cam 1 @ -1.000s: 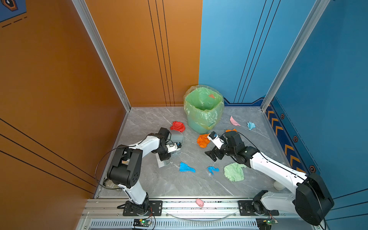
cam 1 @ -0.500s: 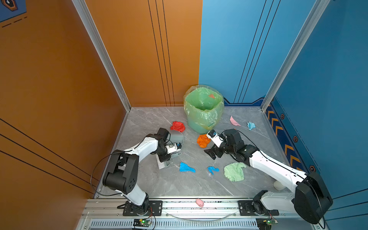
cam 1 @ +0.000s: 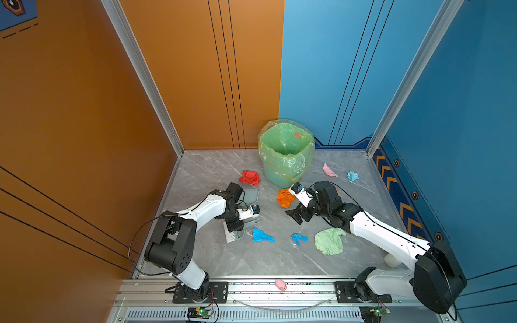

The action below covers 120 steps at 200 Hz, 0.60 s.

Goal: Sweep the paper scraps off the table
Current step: 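Carry the brush toward the right gripper while the right gripper grasps its handle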

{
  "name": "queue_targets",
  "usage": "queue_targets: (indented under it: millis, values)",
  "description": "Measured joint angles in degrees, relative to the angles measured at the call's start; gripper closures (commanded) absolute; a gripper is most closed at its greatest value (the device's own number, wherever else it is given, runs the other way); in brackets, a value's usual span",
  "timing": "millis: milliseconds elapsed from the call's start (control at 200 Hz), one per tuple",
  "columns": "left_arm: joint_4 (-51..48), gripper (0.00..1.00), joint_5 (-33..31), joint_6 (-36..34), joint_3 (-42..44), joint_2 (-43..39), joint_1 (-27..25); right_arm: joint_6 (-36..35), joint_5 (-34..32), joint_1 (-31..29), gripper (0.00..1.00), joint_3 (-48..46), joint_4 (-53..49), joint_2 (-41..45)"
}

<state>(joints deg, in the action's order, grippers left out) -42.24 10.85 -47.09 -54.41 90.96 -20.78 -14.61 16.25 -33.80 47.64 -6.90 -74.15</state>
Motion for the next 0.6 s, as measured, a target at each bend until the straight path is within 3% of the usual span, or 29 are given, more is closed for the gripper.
queue_targets:
  millis: [230, 601]
  values:
    - [-2.54, 1.00, 2.80, 1.46, -0.24, -1.84, -1.29, -0.70, 2.32, -0.02, 0.00, 1.29, -0.96, -0.20]
    - [-5.84, 1.00, 8.57, 2.58, -1.90, -10.73, -2.93, -2.14, 14.10, -0.07, 0.00, 6.25, -3.91, -3.52]
